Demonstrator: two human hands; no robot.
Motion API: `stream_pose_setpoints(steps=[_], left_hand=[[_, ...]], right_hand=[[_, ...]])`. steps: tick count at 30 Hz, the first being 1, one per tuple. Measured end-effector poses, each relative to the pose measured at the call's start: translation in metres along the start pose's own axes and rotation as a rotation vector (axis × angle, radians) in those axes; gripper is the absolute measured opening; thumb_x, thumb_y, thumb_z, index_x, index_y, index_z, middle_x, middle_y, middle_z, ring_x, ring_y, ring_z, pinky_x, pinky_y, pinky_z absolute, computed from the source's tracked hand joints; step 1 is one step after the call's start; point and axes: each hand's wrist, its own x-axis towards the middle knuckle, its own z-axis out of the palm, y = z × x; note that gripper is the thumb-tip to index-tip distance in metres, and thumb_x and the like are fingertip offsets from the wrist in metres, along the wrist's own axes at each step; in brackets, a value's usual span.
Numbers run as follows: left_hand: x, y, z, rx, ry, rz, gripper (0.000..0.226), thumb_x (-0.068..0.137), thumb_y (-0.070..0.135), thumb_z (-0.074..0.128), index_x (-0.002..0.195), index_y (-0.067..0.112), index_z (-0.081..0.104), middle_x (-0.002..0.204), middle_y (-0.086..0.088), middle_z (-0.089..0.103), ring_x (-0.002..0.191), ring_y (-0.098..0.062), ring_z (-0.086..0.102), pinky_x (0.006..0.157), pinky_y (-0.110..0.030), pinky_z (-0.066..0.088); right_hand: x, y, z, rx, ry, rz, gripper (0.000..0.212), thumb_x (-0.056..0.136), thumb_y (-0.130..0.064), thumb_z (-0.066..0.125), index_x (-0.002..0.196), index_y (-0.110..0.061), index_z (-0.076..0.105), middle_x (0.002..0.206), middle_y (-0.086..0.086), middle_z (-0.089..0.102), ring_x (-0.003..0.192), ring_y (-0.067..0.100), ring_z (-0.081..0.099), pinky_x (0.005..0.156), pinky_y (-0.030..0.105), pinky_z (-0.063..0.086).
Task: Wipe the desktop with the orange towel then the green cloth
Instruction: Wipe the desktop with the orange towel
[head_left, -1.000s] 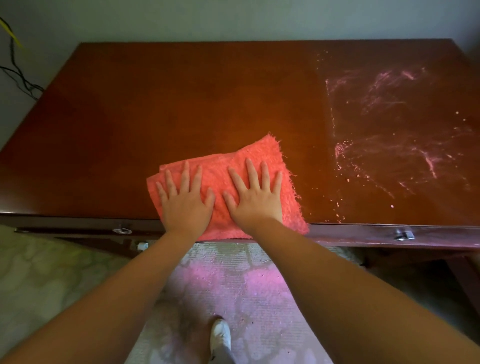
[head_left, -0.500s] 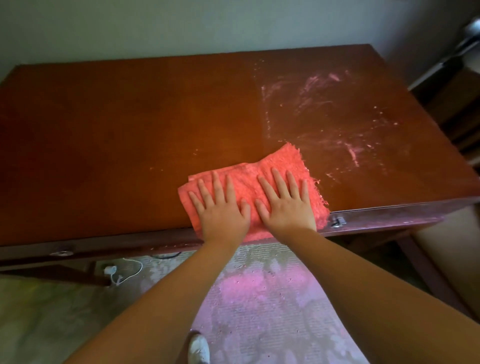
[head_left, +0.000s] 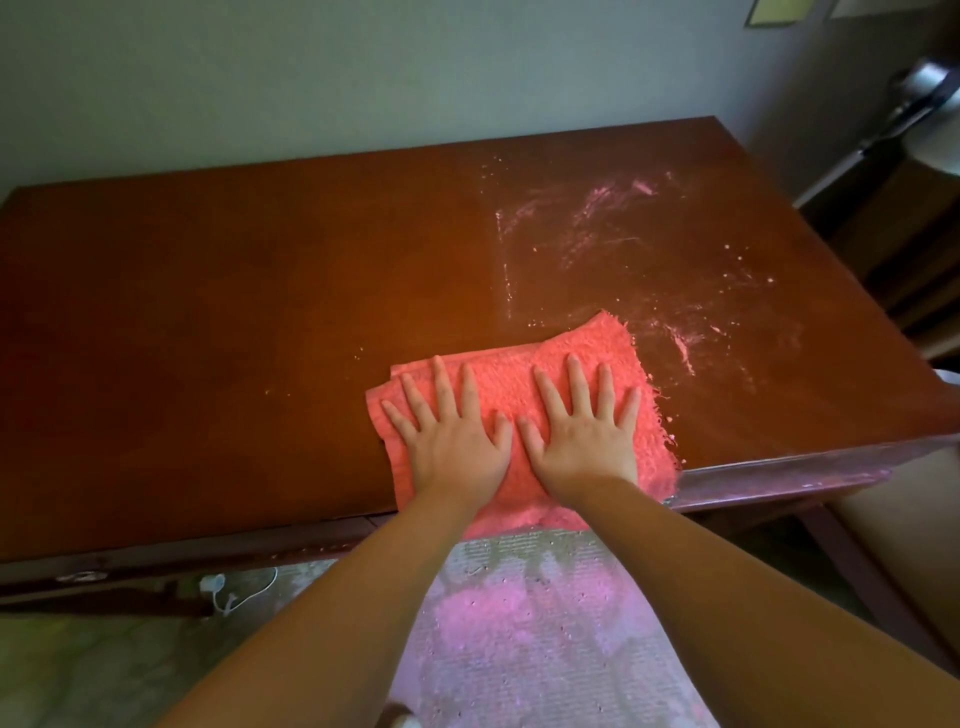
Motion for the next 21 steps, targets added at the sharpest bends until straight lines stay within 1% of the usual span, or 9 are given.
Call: stream_pose_setpoints(steps=[7,9,11,14,16,21], left_hand=[[0.031,-0.002,0.000,-0.010,0.041,-0.015,0.076,0.082,0.054,0.010,0.151,0.024,0.001,0.159,-0.008,-0.012,0.143,-0.041,-0.013,0.111,-0.062,-0.009],[0.035,-0.002,0.000,-0.020,0.070,-0.019,0.077,0.081,0.054,0.006,0.151,0.024,0.003,0.159,-0.009,-0.009,0.143,-0.041,-0.011,0.111,-0.062,-0.009],[0.038,-0.001,0.000,-0.027,0.089,-0.016,0.082,0.076,0.055,0.000,0.151,0.023,0.005,0.159,-0.009,-0.007,0.143,-0.042,-0.010,0.110,-0.062,-0.009],[0.047,0.000,-0.002,-0.029,0.080,-0.022,0.085,0.074,0.056,-0.003,0.151,0.022,0.004,0.159,-0.010,-0.008,0.143,-0.043,-0.011,0.109,-0.062,-0.010],[0.052,0.001,-0.003,-0.032,0.085,-0.017,0.084,0.074,0.055,-0.003,0.151,0.022,0.004,0.159,-0.011,-0.008,0.142,-0.043,-0.011,0.109,-0.063,-0.010],[0.052,-0.002,-0.002,-0.054,0.095,0.003,0.082,0.077,0.054,0.003,0.151,0.019,0.011,0.159,-0.012,0.001,0.143,-0.044,-0.006,0.109,-0.062,-0.010]], right_hand=[[0.033,-0.005,-0.004,0.006,0.033,-0.028,0.079,0.075,-0.062,-0.014,0.150,-0.038,-0.006,0.160,0.003,-0.013,0.145,0.035,-0.016,0.113,0.060,-0.009],[0.041,-0.005,-0.005,0.011,0.037,-0.037,0.079,0.076,-0.063,-0.013,0.150,-0.038,-0.005,0.160,0.003,-0.012,0.145,0.034,-0.015,0.113,0.060,-0.009],[0.047,-0.005,-0.005,0.013,0.036,-0.043,0.079,0.076,-0.063,-0.012,0.150,-0.038,-0.004,0.160,0.003,-0.012,0.145,0.034,-0.015,0.113,0.060,-0.010],[0.055,-0.007,-0.006,0.022,0.044,-0.037,0.079,0.076,-0.063,-0.011,0.150,-0.038,-0.002,0.160,0.002,-0.011,0.145,0.033,-0.014,0.114,0.059,-0.009],[0.058,-0.008,-0.006,0.022,0.045,-0.024,0.079,0.076,-0.063,-0.011,0.150,-0.039,-0.003,0.160,0.002,-0.011,0.145,0.033,-0.014,0.114,0.058,-0.009],[0.058,-0.010,-0.006,-0.005,0.042,-0.005,0.079,0.075,-0.063,-0.013,0.150,-0.040,-0.003,0.160,0.001,-0.010,0.146,0.032,-0.013,0.115,0.057,-0.008]])
